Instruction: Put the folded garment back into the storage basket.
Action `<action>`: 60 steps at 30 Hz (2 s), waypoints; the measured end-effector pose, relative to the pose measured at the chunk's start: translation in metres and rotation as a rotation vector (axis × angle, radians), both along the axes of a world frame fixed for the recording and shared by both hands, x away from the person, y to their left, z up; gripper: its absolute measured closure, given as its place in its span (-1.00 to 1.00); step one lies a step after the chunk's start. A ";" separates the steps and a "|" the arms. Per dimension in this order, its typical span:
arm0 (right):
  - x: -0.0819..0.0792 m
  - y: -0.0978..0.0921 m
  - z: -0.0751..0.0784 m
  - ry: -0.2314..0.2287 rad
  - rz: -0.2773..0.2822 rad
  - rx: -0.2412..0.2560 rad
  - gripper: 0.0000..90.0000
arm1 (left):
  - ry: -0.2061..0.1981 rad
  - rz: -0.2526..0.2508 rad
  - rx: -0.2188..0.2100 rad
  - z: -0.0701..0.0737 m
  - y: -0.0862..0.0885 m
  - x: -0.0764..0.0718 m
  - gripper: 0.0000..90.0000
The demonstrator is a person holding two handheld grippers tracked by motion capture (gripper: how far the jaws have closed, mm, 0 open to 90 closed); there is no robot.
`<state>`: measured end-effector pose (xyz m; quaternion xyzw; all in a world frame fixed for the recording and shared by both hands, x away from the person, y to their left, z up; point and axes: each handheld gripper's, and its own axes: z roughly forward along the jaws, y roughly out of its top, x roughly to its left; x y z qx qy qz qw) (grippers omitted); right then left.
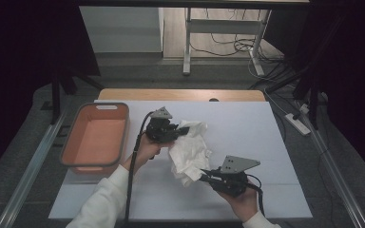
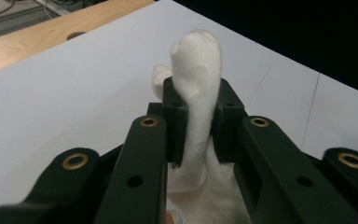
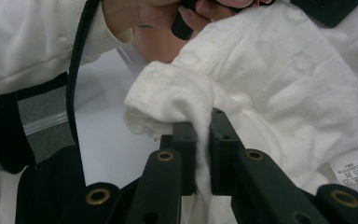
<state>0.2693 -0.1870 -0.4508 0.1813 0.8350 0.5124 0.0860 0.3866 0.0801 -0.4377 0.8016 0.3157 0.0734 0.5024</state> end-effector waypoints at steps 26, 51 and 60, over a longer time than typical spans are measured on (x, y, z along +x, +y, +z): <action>0.018 0.049 0.025 -0.060 0.058 0.038 0.86 | -0.051 0.102 0.009 0.037 0.060 -0.007 0.73; 0.033 0.104 0.034 -0.097 0.072 0.030 0.86 | -0.068 0.206 0.026 0.052 0.117 -0.006 0.73; 0.034 0.135 0.043 -0.107 0.107 0.038 0.86 | -0.088 0.236 0.034 0.062 0.146 -0.012 0.73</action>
